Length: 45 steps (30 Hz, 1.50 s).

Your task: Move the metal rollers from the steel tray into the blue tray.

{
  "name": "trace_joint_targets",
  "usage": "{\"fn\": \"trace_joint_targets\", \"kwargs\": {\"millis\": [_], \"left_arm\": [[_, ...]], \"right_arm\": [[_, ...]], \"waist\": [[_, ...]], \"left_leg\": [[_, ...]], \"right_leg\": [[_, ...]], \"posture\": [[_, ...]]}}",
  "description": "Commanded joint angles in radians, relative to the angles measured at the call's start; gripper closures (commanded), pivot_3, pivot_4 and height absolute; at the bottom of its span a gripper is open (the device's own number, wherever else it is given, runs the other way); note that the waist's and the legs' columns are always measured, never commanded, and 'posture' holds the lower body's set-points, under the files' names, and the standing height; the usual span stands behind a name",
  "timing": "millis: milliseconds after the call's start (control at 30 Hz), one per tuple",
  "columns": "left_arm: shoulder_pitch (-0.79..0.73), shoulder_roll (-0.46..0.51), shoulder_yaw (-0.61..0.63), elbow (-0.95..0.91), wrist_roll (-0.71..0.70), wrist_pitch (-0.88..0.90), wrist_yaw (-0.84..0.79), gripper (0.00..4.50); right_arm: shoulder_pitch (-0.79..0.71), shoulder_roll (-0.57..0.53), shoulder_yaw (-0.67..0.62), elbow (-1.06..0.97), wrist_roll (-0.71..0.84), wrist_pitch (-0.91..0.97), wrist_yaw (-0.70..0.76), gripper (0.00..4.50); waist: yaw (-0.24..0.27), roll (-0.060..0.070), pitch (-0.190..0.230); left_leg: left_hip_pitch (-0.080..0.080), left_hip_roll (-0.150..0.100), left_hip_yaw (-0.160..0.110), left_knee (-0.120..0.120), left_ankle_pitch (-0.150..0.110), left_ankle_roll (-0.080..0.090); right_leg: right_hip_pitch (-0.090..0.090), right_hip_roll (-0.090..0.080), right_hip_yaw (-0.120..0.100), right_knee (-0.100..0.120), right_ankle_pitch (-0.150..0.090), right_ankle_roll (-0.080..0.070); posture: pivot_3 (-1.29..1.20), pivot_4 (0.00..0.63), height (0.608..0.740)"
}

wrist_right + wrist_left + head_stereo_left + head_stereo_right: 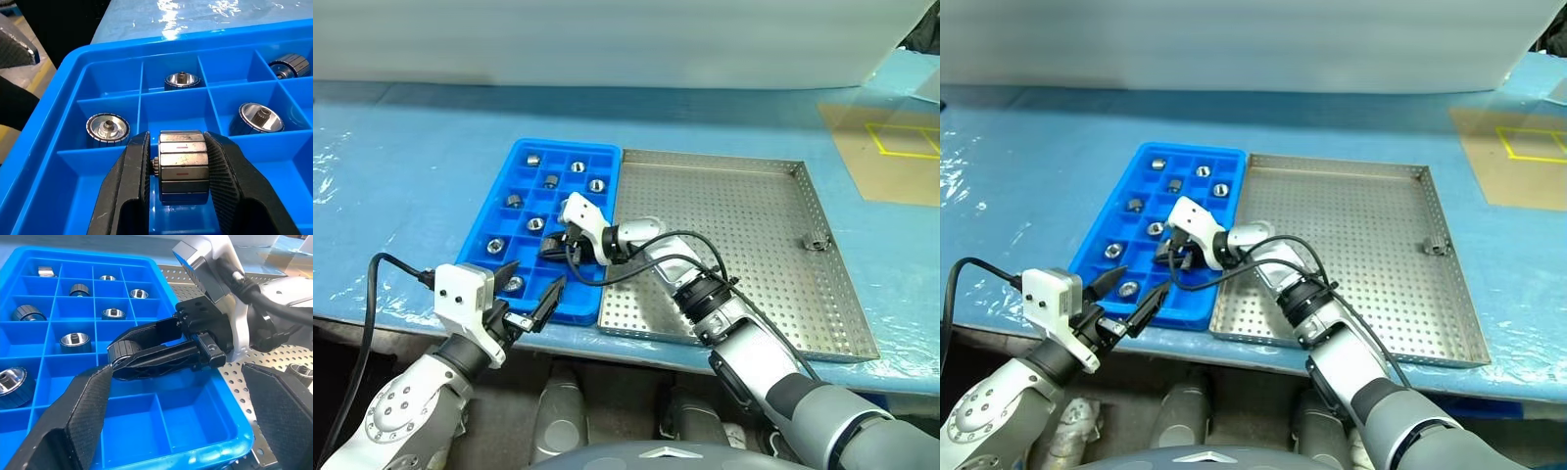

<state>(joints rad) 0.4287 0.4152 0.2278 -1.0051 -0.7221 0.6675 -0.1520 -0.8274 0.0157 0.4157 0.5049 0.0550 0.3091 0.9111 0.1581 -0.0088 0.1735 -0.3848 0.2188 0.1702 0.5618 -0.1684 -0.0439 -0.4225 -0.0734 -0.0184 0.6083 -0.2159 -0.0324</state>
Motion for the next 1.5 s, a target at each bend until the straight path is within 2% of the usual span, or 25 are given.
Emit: {"fn": "trace_joint_targets", "kwargs": {"millis": [33,267,400,533,733,1033,1300,1500], "left_arm": [[-0.01,0.016,0.007,-0.019,-0.001,-0.008,0.001,0.03],[-0.051,0.019,0.003,0.006,-0.01,-0.013,-0.001,0.01],[-0.121,0.02,-0.032,0.032,-0.01,-0.006,-0.006,0.01],[-0.211,0.031,-0.077,0.101,-0.006,-0.004,-0.047,0.01],[-0.336,0.094,-0.126,0.269,0.035,-0.046,-0.205,0.01],[-0.562,0.12,-0.229,0.514,0.094,-0.117,-0.443,0.01],[-0.659,0.129,-0.283,0.626,0.109,-0.125,-0.603,0.01],[-0.689,0.169,-0.34,0.663,0.164,-0.147,-0.719,0.01]], "right_arm": [[0.009,-0.006,0.006,-0.021,-0.012,-0.017,0.011,2.94],[0.013,-0.001,-0.023,-0.043,0.007,-0.005,0.02,0.63],[0.01,-0.003,-0.106,-0.071,0.069,-0.023,0.019,0.63],[0.021,-0.062,-0.175,-0.135,0.126,0.015,0.05,0.63],[0.101,-0.22,-0.241,-0.3,0.202,0.146,0.106,0.63],[0.31,-0.441,-0.284,-0.513,0.206,0.328,0.045,0.63],[0.46,-0.514,-0.311,-0.614,0.228,0.432,-0.011,0.63],[0.508,-0.546,-0.312,-0.625,0.229,0.43,-0.032,0.63]], "waist": [[0.0,0.0,0.0],[-0.001,0.0,0.0],[0.0,0.0,0.0],[-0.006,0.0,0.0],[-0.017,0.0,-0.001],[-0.068,0.0,-0.001],[-0.114,0.0,-0.001],[-0.118,0.001,-0.002]], "left_leg": [[0.0,0.0,0.0,0.0,0.0,0.0],[0.0,0.0,0.0,0.001,0.0,0.0],[0.0,0.0,0.0,0.001,0.001,-0.001],[0.0,0.0,0.0,0.003,0.002,-0.003],[0.002,0.0,0.0,0.005,0.003,-0.005],[0.004,-0.001,0.001,0.01,0.004,-0.005],[0.006,-0.001,0.002,0.01,0.003,-0.005],[0.007,-0.002,0.003,0.01,0.003,-0.003]], "right_leg": [[0.0,0.0,0.0,0.0,0.0,0.0],[0.001,0.0,0.0,0.001,0.0,0.0],[0.001,0.0,0.0,0.002,0.0,0.0],[0.0,0.0,0.0,0.004,0.0,0.0],[0.0,0.0,0.001,0.008,0.0,0.0],[0.001,0.001,0.005,0.014,0.0,0.0],[0.001,0.001,0.008,0.015,0.0,0.0],[0.002,0.001,0.009,0.014,0.0,-0.001]], "posture": [[0.36,0.15,0.74],[0.34,0.15,0.74],[0.3,0.15,0.74],[0.24,0.15,0.74],[0.1,0.15,0.74],[-0.07,0.15,0.74],[-0.13,0.15,0.74],[-0.15,0.15,0.74]]}}
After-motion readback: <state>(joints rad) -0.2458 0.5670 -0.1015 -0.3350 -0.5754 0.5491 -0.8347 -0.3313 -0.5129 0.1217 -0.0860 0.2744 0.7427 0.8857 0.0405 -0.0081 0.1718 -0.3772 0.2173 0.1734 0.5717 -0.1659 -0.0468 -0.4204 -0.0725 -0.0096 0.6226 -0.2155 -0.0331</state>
